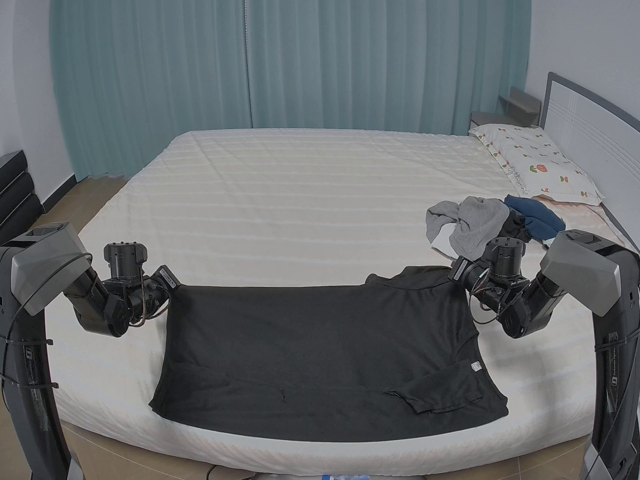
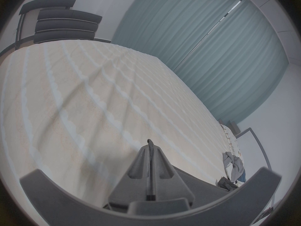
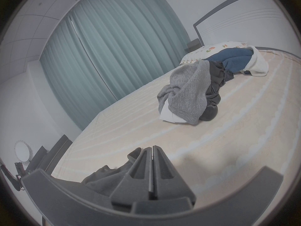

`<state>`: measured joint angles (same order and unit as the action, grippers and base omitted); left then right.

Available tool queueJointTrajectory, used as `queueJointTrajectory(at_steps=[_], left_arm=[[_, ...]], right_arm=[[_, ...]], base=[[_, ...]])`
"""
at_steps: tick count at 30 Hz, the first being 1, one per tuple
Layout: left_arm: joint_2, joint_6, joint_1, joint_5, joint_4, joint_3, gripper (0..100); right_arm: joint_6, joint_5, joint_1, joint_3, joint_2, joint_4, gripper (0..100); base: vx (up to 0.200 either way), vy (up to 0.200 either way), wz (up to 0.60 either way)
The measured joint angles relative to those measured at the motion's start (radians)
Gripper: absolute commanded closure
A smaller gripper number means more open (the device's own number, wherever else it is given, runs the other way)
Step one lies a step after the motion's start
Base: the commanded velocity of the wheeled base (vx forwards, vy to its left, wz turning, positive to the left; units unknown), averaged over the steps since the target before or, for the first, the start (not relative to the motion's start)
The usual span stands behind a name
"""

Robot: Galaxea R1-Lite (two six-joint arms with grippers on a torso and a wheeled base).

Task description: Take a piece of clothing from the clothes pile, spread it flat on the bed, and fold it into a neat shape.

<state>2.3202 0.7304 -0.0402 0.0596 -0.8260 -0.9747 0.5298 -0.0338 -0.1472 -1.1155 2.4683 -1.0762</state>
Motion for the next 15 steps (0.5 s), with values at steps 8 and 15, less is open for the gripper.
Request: queueJointTrajectory(at_steps=[8,15], left_arm=[[-0.006,-0.022,0.000,0.000,0.000,0.003,100],[-0.009,-0.028,-0.002,0.000,0.000,0.004,100]], right_arm=[[0.022,0.003,-0.001,0.063,-0.048,-0.004,100],[0.051,0.003,0.001,0.079,-0.064,-0.004,100]], base=[[0.000,0.000,0.00],[0.000,0.000,0.00]])
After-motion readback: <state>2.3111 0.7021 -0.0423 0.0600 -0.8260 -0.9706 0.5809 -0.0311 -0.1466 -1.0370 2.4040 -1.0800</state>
